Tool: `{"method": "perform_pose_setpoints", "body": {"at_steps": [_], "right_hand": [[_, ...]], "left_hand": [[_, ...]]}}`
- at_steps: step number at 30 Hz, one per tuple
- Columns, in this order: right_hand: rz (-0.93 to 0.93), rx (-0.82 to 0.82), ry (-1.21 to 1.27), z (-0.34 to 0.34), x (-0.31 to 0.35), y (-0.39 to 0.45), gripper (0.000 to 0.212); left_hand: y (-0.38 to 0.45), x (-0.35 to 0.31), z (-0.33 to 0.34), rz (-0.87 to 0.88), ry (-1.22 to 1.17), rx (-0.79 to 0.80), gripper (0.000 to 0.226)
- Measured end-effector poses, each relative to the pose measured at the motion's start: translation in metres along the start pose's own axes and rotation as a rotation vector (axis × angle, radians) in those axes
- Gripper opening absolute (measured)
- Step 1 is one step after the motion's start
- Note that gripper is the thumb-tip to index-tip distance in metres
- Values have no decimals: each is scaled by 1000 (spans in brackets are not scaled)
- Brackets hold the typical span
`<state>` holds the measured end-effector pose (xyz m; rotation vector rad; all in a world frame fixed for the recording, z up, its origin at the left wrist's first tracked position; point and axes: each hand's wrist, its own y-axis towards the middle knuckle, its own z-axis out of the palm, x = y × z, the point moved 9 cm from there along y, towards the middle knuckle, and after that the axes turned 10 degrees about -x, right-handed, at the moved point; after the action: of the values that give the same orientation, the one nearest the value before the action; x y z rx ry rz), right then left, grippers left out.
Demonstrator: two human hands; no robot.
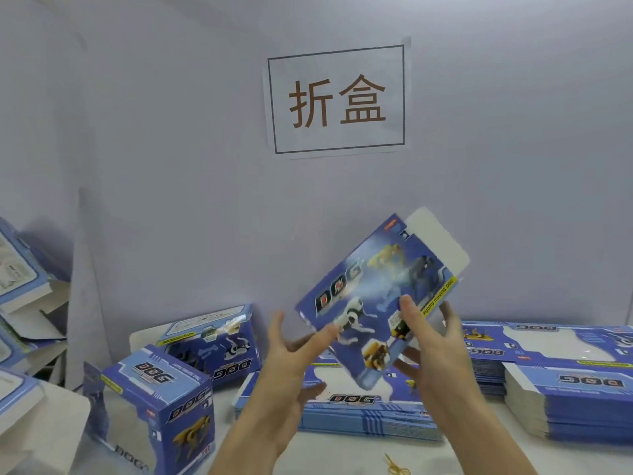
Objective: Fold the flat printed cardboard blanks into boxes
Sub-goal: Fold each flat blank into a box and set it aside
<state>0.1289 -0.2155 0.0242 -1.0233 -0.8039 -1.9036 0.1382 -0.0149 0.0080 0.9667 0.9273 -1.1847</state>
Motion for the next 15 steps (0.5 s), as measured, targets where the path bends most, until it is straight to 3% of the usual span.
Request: {"method": "perform_pose_setpoints", "body": {"at_steps": [4, 9, 12, 15], "right_hand": [[-108, 116, -312, -5, 2, 5, 97], [-165, 503, -684, 26, -27, -13, 102], [-131, 637, -713, 39, -44, -26, 100], [-149, 584, -636, 40, -41, -25, 91]], "left_hand": [[5, -29, -29, 207, 11, -126, 107], [4, -40, -30, 395, 91, -161, 88], [3, -37, -33, 443, 154, -230, 67], [3, -34, -38, 456, 157, -249, 60]]}}
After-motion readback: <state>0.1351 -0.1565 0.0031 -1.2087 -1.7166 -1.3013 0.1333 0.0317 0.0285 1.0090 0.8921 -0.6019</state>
